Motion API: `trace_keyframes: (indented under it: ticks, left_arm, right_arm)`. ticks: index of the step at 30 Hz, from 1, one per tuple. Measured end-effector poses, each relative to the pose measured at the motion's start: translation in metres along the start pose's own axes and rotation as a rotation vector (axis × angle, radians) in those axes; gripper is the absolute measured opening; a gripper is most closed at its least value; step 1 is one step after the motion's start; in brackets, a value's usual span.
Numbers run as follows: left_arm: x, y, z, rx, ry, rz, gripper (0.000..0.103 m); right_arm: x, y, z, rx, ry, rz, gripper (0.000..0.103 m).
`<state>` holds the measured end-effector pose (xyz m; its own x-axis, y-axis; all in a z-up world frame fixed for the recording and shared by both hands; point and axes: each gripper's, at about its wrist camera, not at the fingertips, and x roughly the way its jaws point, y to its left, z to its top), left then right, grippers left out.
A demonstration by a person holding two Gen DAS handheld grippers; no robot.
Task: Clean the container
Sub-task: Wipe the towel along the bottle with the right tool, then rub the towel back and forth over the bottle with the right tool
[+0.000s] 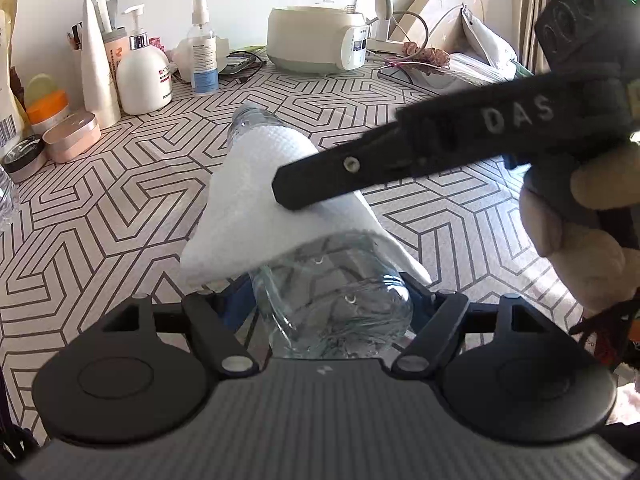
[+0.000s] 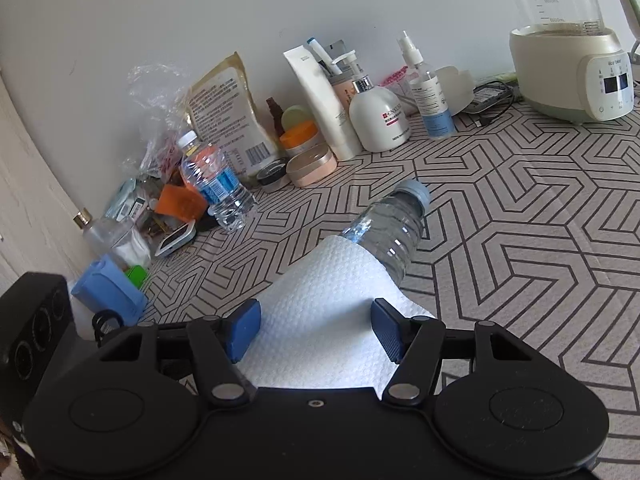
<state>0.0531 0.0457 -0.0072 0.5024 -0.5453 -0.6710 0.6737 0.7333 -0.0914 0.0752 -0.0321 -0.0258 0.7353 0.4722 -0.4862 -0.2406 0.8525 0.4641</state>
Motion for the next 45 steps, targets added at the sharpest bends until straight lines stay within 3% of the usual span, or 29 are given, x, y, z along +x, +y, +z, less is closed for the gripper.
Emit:
trace_keyframes:
  ticks: [14,29,40,45]
  left_arm:
    - [-0.002,-0.002,-0.002,0.008,-0.011,0.005,0.074]
    - [0.002,-0.009,-0.004,0.035,-0.001,0.028,0.074]
    - [0.001,-0.010,-0.003,0.062,0.006,0.028,0.074]
    - [0.001,-0.008,-0.002,0.053,0.008,0.021,0.075]
  right_arm:
    - [0.010,-0.009,0.015,-0.010,-0.021,-0.037,0.066]
    - [-0.005,0.010,-0.007,-0.046,0.028,0.010,0.067]
    - [0.003,-0.003,-0.002,0.036,-0.029,-0.002,0.068]
    - [0.013,-0.005,0.009,0.015,-0.034,-0.033,0.068]
